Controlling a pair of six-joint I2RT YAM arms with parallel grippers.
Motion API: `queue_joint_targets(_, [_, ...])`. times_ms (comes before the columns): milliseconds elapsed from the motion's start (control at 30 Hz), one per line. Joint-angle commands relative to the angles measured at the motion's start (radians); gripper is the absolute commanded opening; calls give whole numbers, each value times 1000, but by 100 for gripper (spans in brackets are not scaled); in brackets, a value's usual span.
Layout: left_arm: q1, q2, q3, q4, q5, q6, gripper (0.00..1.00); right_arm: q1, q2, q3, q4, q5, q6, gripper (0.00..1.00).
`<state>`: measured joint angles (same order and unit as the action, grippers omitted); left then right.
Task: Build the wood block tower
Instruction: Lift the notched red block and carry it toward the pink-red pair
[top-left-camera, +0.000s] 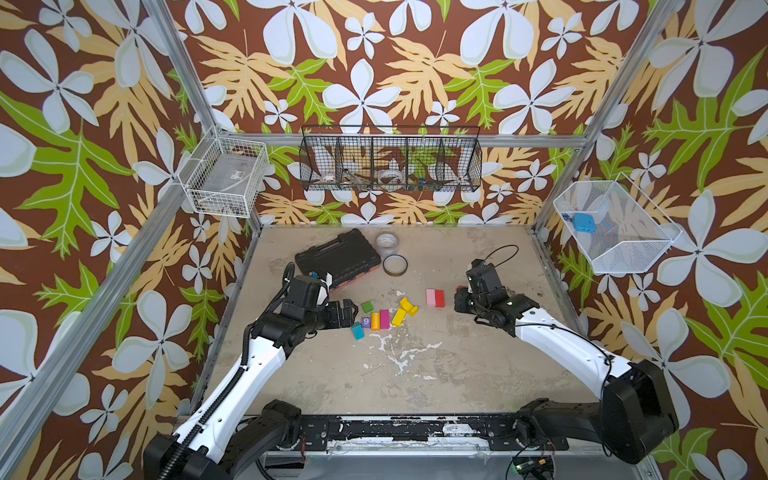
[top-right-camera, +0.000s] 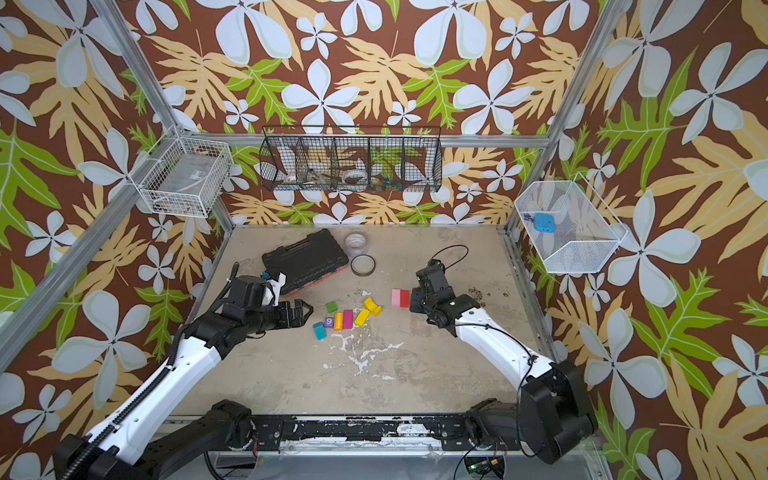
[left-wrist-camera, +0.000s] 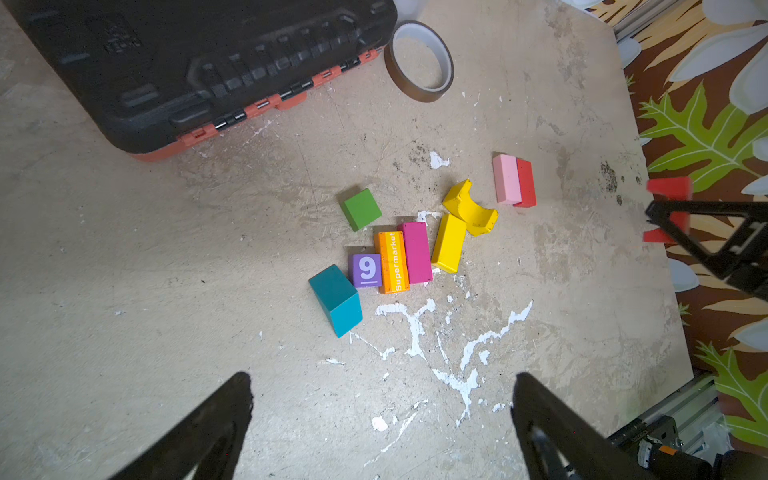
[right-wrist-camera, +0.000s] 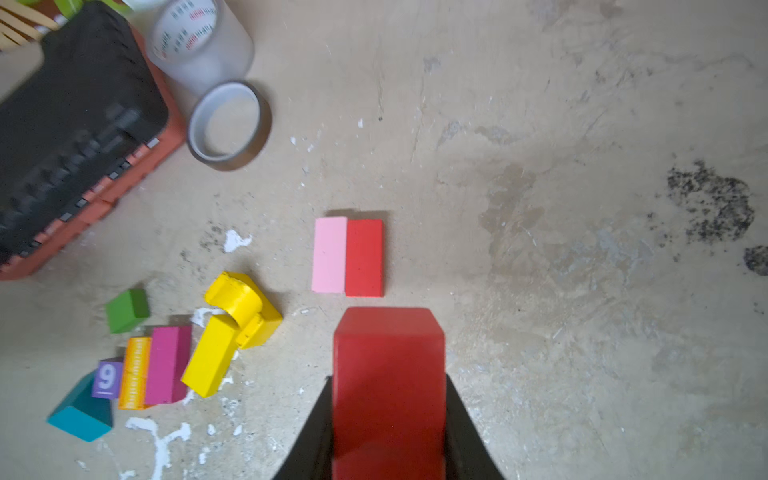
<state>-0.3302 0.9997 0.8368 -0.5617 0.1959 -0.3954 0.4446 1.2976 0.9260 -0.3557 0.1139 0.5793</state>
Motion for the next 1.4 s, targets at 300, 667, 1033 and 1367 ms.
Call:
queue_joint_targets(300, [-1,51,3,2,10,7,98,32,33,-15,91,24,108,0])
queue_joint_targets(667, [-2,69,5,-2,-4,1,98,103,166,-2,112,23,146,0])
queue_joint_targets(1033, [-2,41,4,2,-2,3,98,233,445,330,-107,196,149,0])
queue_joint_targets(1367, [-1,50,5,-1,-2,0,98,226,526,339,-116,219,136,0])
